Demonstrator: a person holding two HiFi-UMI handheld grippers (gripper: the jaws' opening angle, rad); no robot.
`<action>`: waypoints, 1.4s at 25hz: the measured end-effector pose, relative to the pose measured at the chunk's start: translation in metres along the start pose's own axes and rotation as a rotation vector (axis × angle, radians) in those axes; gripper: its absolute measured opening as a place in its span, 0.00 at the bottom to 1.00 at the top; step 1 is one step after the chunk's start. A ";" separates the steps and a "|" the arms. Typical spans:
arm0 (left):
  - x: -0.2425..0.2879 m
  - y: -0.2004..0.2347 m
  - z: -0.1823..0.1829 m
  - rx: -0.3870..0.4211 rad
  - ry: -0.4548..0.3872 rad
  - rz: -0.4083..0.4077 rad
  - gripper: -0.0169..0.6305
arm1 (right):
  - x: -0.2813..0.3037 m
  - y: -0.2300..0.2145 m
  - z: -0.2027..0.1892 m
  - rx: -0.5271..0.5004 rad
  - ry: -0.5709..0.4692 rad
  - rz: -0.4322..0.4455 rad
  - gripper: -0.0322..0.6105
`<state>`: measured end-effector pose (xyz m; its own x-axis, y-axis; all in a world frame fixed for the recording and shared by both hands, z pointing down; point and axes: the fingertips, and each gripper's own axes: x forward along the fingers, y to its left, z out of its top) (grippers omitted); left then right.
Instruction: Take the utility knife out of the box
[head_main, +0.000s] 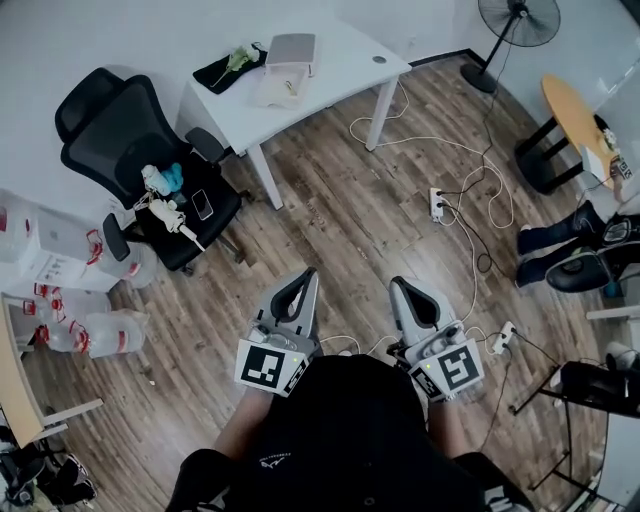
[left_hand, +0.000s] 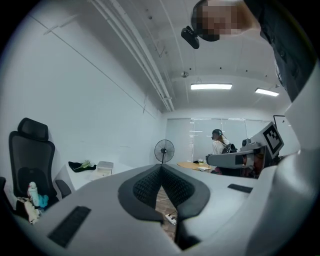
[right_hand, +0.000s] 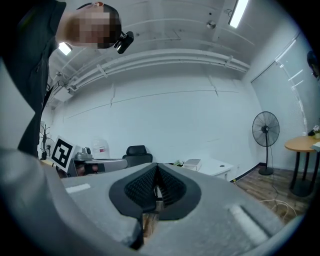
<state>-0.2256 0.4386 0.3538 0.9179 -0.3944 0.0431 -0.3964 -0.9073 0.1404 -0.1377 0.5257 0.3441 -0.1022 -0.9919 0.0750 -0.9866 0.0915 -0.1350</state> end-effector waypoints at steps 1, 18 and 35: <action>0.010 0.009 0.002 0.001 0.001 -0.012 0.03 | 0.012 -0.005 0.002 -0.001 -0.002 -0.009 0.05; 0.093 0.173 0.034 0.032 -0.020 -0.072 0.03 | 0.192 -0.037 0.013 0.032 -0.010 -0.077 0.06; 0.099 0.243 0.038 -0.004 -0.042 0.049 0.03 | 0.261 -0.038 0.020 0.001 0.013 0.020 0.06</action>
<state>-0.2322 0.1734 0.3548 0.8957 -0.4445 0.0086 -0.4411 -0.8860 0.1429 -0.1242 0.2615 0.3491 -0.1234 -0.9887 0.0854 -0.9843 0.1109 -0.1376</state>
